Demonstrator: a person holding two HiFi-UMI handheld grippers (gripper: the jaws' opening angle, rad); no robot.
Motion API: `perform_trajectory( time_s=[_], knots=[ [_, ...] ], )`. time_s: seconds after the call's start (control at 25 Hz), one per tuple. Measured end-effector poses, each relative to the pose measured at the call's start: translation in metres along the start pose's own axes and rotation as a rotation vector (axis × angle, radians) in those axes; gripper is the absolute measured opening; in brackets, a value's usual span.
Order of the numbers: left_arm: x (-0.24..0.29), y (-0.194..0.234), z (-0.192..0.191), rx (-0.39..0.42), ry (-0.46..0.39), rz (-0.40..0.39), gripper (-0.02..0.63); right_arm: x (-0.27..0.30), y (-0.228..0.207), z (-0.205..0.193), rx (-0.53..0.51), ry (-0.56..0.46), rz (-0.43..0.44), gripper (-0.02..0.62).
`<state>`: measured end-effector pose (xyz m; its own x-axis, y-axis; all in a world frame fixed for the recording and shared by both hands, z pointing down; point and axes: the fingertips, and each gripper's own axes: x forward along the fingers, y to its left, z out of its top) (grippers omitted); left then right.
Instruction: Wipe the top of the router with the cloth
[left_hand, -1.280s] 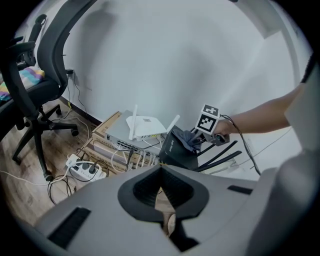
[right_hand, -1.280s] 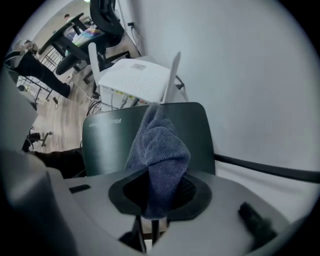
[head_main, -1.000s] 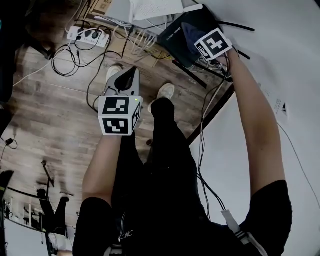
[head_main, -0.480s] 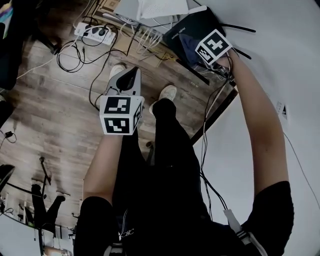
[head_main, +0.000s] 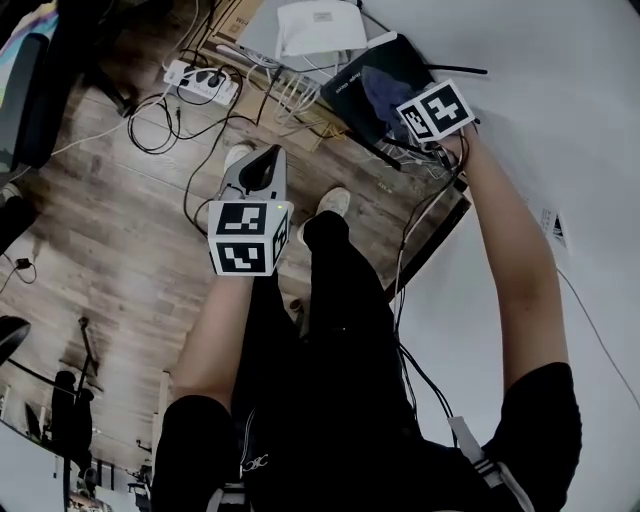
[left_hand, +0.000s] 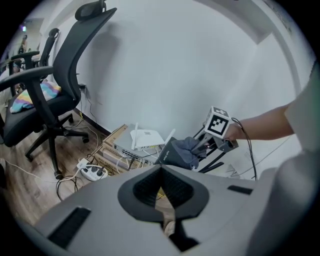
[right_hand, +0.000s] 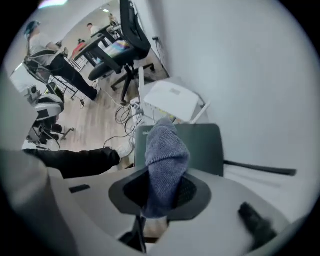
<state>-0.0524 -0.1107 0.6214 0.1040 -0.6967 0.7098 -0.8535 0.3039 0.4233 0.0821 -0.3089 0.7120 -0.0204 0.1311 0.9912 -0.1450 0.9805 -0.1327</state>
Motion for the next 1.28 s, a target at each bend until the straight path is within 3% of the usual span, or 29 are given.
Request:
perform_trajectory(
  time_s=[0.16, 0.36, 0.56, 0.76, 1.04, 1.16, 1.28],
  knots=[
    [-0.025, -0.017, 0.023, -0.005, -0.046, 0.032, 0.005, -0.056, -0.009, 0.021, -0.043, -0.239, -0.123, 0.086],
    [-0.075, -0.043, 0.06, -0.034, -0.119, 0.082, 0.005, -0.158, 0.016, 0.036, 0.029, -0.565, -0.188, 0.083],
    [-0.135, -0.082, 0.118, 0.043, -0.215, 0.105, 0.005, -0.275, 0.054, 0.033, 0.174, -0.886, -0.266, 0.083],
    [-0.192, -0.119, 0.184, 0.139, -0.347, 0.139, 0.005, -0.379, 0.088, 0.014, 0.243, -1.159, -0.366, 0.083],
    [-0.259, -0.179, 0.262, 0.221, -0.452, 0.104, 0.005, -0.518, 0.1, -0.026, 0.364, -1.441, -0.454, 0.083],
    [-0.285, -0.209, 0.285, 0.293, -0.478, 0.077, 0.005, -0.567, 0.114, -0.041, 0.327, -1.501, -0.526, 0.083],
    [-0.296, -0.237, 0.304, 0.345, -0.504, 0.037, 0.006, -0.594, 0.117, -0.057, 0.333, -1.534, -0.544, 0.083]
  ],
)
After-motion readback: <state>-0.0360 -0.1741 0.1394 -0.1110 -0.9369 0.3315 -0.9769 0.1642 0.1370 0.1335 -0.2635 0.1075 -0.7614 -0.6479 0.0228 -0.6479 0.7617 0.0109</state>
